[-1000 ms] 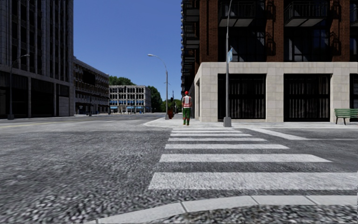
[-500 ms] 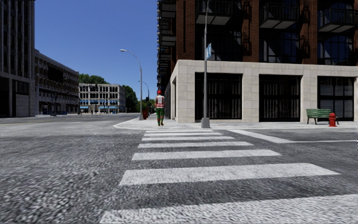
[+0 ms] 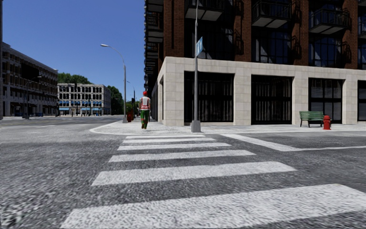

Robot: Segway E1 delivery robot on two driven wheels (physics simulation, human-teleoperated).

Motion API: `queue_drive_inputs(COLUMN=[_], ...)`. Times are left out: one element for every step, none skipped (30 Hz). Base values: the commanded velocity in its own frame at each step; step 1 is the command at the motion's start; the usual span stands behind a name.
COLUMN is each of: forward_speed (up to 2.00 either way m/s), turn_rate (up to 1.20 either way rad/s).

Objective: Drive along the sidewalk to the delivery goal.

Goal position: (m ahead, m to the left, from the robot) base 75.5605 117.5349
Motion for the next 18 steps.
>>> queue_drive_inputs(forward_speed=[1.75, 1.75, 1.75, 1.75, 1.75, 1.75, 1.75, 1.75, 1.75, 1.75, 1.75, 1.75, 1.75, 1.75, 1.75, 1.75, 1.75, 1.75], turn_rate=[0.0, 0.0, 0.0, 0.0, 0.0, 0.0, 0.0, 0.0, 0.0, 0.0, 0.0, 0.0, 0.0, 0.0, 0.0, 0.0, 0.0, 0.0])
